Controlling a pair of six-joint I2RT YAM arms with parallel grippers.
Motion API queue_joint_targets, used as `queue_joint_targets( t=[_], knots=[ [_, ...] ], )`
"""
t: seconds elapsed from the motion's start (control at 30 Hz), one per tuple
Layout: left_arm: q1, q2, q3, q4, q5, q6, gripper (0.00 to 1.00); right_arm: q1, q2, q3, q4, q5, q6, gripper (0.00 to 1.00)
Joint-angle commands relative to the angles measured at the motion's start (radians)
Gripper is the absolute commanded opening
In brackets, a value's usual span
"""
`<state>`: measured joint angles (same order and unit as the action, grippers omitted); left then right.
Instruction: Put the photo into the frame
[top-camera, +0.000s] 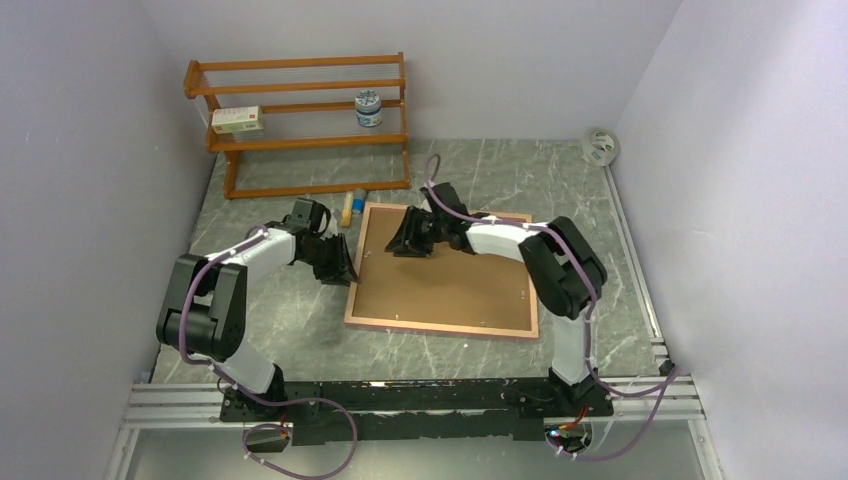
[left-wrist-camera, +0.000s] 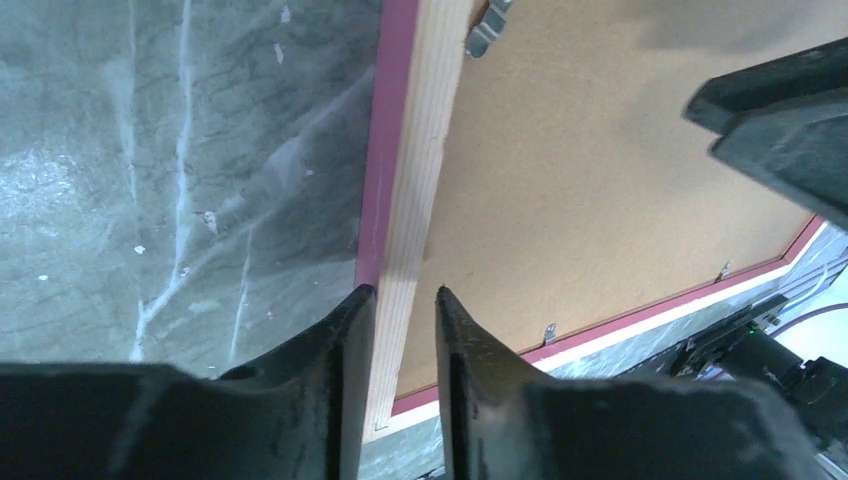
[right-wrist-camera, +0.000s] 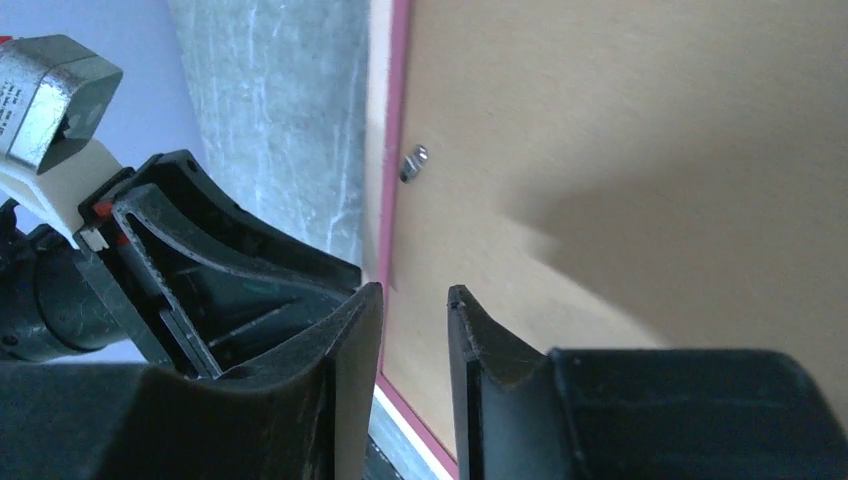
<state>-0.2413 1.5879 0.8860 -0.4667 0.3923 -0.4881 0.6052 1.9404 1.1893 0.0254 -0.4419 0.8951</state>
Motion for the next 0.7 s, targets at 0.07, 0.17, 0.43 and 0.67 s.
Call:
queue_joint_targets(
  t=[0.07, 0.17, 0.43, 0.67],
  knots=[
    [0.010, 0.050, 0.012, 0.014, 0.035, 0.038, 0.27, 0.059, 0.118, 0.122, 0.174, -0.012, 0.082, 0.31],
    [0.010, 0.067, 0.023, -0.002, 0.038, 0.043, 0.25, 0.074, 0.167, 0.156, 0.184, -0.004, 0.099, 0.27],
    [0.010, 0.084, 0.027, -0.027, 0.031, 0.054, 0.22, 0.089, 0.234, 0.216, 0.139, 0.052, 0.087, 0.19],
    [0.010, 0.091, 0.022, -0.023, 0.041, 0.049, 0.20, 0.093, 0.284, 0.242, 0.130, 0.051, 0.090, 0.15]
  ],
)
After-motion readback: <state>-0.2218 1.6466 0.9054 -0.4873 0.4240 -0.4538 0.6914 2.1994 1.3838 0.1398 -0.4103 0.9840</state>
